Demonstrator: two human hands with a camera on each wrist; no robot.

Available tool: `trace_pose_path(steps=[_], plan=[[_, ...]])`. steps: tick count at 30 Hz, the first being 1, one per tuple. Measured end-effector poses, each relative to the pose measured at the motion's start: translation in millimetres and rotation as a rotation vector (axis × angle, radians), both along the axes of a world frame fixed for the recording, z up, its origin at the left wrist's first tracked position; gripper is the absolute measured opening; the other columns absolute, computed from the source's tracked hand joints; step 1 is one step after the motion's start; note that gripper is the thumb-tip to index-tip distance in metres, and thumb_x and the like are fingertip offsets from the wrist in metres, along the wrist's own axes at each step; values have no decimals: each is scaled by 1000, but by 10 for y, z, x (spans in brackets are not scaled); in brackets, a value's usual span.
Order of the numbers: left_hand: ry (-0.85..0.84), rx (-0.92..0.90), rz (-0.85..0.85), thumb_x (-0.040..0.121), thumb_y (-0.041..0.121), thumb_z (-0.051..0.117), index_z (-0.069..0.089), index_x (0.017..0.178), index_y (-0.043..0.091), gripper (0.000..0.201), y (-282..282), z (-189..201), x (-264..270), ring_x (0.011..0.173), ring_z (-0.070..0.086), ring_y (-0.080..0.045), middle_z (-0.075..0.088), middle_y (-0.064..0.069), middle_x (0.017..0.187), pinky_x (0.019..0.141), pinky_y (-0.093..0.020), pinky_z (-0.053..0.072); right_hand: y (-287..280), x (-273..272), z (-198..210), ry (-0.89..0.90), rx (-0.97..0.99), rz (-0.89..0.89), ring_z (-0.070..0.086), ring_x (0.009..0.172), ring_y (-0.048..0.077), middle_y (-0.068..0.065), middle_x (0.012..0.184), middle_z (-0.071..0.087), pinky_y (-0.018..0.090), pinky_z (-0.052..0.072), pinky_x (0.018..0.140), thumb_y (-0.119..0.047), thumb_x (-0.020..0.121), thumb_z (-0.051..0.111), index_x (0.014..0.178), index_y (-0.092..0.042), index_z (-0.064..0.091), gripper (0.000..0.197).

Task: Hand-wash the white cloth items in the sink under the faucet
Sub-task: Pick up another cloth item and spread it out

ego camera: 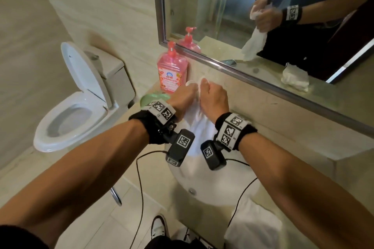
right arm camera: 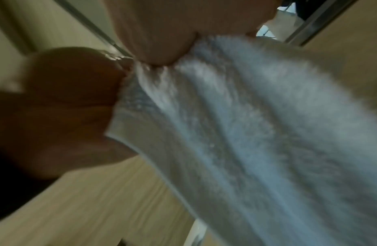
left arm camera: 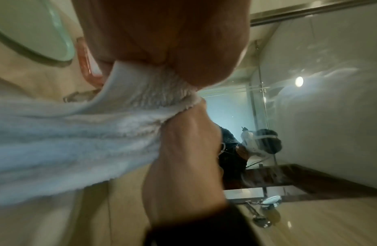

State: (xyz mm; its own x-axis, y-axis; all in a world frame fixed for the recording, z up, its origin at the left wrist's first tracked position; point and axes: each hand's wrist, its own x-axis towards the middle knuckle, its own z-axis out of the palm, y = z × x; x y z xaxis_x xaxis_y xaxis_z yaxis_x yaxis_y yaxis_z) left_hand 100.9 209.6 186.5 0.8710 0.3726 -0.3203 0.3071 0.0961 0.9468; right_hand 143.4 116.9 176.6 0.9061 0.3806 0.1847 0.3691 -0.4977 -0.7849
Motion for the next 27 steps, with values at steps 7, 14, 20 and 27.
trace_pose_path(steps=[7,14,20,27], plan=[[-13,-31,-14,96,24,50,59,101,10,18,87,31,-186,96,62,-31,63,-18,103,88,-42,54,-30,98,-11,-30,-235,91,65,96,37,25,102,71,36,44,79,-37,107,32,102,0,71,53],[157,581,-406,66,26,89,53,126,10,73,675,286,-476,106,64,-25,66,-5,116,94,-40,52,-420,275,226,179,-281,463,65,75,12,-5,82,72,29,49,68,-47,83,77,96,-16,72,34],[69,671,-508,91,33,67,66,113,4,36,740,148,-559,106,61,-31,66,-18,113,99,-52,46,-608,331,255,292,-170,328,68,78,26,11,86,73,41,54,74,-48,87,73,90,-7,72,41],[-66,33,-17,99,52,45,54,135,13,54,207,84,-304,118,60,-26,63,-11,128,108,-45,43,-208,-123,-83,137,135,71,67,83,17,-1,86,70,36,55,74,-51,97,55,94,-16,67,37]])
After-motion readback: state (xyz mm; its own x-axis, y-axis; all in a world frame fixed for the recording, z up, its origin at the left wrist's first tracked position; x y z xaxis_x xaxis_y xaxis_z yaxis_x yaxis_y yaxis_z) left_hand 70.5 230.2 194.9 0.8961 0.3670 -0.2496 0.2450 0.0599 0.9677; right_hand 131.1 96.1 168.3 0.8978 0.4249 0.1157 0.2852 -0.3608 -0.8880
